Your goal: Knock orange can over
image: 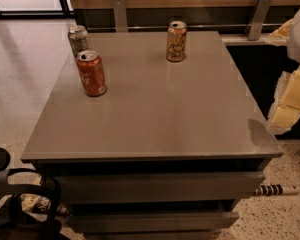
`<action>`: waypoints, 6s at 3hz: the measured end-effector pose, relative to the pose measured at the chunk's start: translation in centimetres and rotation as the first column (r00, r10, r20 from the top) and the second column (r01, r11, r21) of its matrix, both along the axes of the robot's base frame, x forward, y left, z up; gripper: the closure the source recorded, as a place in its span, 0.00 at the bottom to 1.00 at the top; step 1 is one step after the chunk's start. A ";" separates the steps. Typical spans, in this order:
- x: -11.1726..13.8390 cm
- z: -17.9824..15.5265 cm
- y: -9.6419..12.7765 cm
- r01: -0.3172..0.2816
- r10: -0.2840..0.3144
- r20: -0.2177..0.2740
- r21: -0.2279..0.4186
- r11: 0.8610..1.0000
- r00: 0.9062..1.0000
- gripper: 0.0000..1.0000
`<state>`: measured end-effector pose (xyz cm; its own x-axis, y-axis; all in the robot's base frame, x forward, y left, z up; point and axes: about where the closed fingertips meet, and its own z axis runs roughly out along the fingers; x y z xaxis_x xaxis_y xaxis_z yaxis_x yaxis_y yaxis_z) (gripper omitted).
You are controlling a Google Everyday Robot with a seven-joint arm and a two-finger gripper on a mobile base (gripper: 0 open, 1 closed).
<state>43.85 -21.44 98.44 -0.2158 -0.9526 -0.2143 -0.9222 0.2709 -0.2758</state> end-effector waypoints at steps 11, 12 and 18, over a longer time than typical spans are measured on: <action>32.5 -3.2 -2.4 0.052 -0.364 0.227 0.785 0.618 0.903 0.00; 35.1 -5.9 -0.2 0.036 -0.342 0.192 0.827 0.561 0.920 0.00; 38.6 -10.7 9.0 -0.065 -0.309 0.191 0.925 0.375 0.932 0.00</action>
Offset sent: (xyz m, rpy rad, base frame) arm 0.0312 -0.0138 0.0104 0.0551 -0.0938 -0.0400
